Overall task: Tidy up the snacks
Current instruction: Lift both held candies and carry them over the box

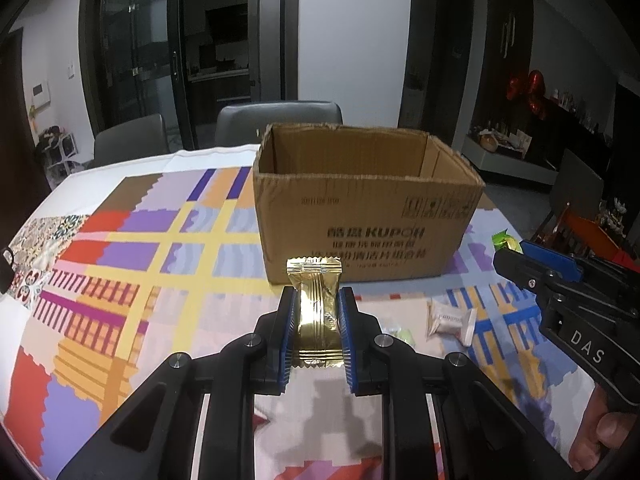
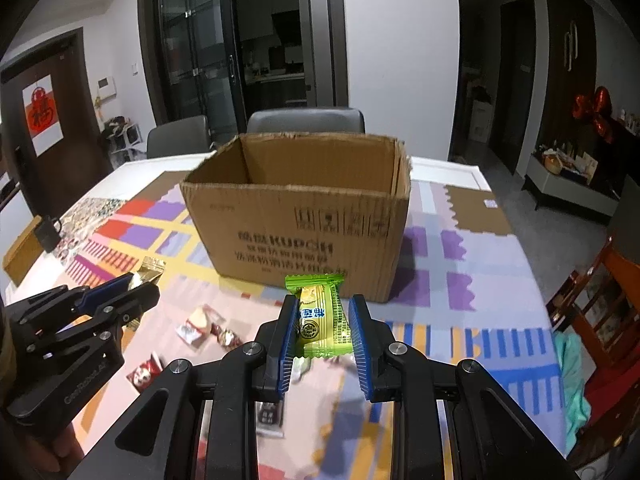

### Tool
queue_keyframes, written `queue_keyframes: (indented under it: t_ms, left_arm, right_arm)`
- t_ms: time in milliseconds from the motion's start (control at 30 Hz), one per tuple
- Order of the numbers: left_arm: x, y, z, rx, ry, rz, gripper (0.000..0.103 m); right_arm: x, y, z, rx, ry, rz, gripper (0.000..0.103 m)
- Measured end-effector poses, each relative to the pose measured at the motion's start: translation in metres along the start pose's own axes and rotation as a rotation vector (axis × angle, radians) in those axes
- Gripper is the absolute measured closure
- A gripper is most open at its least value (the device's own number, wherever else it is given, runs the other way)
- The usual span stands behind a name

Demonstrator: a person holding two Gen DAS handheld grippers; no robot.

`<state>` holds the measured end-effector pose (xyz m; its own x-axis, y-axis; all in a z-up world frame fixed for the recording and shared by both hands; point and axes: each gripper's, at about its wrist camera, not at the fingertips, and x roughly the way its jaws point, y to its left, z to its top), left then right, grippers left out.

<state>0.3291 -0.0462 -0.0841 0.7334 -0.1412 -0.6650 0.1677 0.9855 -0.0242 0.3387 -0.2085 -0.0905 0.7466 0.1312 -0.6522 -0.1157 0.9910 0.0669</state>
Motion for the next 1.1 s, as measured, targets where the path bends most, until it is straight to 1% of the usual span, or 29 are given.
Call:
queue_keyframes:
  t_ms: [500, 1100]
  left_arm:
    - [-0.003, -0.002, 0.053, 0.014, -0.058, -0.023, 0.082]
    - [0.028, 0.0, 0.103, 0.04, -0.072, -0.045, 0.082]
  right_arm:
    - [-0.011, -0.004, 0.047, -0.011, -0.083, -0.023, 0.076]
    - [0.009, -0.012, 0.094, -0.004, -0.113, -0.041, 0.076]
